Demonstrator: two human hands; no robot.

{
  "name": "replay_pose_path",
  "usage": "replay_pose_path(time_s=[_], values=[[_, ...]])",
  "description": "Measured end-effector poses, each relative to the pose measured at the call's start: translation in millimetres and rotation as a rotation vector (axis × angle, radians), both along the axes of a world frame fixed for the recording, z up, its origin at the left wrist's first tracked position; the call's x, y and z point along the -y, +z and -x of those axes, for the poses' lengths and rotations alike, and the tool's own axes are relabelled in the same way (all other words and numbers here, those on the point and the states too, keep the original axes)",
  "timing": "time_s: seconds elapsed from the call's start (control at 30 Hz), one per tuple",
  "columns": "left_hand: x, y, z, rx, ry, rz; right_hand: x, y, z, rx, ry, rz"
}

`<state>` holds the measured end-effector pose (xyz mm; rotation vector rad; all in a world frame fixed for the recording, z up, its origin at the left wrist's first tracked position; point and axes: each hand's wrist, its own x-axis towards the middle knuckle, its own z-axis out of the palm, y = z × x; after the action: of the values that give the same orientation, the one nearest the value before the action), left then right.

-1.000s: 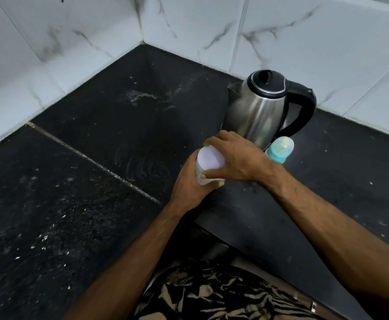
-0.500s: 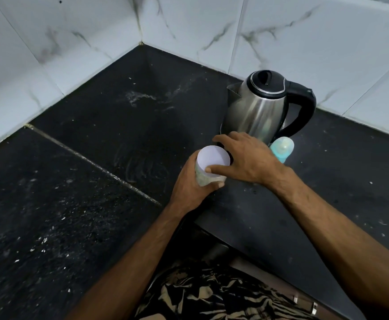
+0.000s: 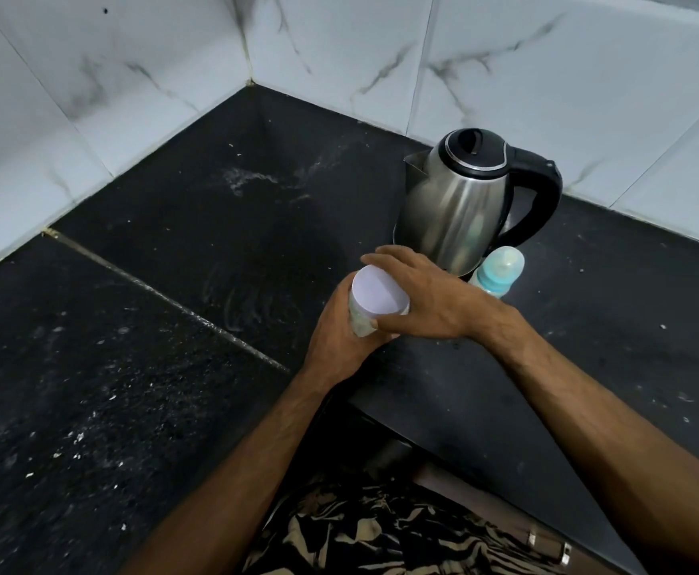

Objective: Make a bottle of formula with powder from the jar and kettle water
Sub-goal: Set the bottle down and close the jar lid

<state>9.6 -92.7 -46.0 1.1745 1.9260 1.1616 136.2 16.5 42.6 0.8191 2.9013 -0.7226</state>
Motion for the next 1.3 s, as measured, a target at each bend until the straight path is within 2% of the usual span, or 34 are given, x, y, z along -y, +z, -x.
replay_pose_path(time_s=[0.07,0.2,0.27,0.43,0.73,0.9,1.0,1.3], values=[[-0.9,-1.0,-1.1,-0.029,-0.003,-0.016,-1.2,-1.4,-0.9,-0.022,0.022,0.088],[-3.8,1.5,-4.9,0.046,0.005,-0.001,1.6,-5.3,2.1,-0.023,-0.127,-0.051],[-5.2,2.7,-5.8,0.043,-0.023,0.008,1.1,-6.5,0.4,-0.013,-0.116,-0.07],[-8.0,-4.7,-8.5,0.053,-0.027,0.054,-1.9,-11.5,-2.2,-0.061,0.002,0.085],[0.7,-7.9,-6.8,0.044,0.037,-0.085,24.9,-44.3,-5.0,-0.334,-0.204,0.02],[1.1,-0.9,-3.6,0.046,0.025,-0.075,6.7,-29.9,-6.9,-0.267,-0.107,0.135],[0.7,-1.3,-6.7,0.037,0.055,-0.093,9.3,-34.9,-4.0,-0.296,-0.084,0.149],[0.5,-5.4,-10.7,0.005,0.102,-0.099,29.0,-53.2,-0.9,-0.467,-0.251,0.18]])
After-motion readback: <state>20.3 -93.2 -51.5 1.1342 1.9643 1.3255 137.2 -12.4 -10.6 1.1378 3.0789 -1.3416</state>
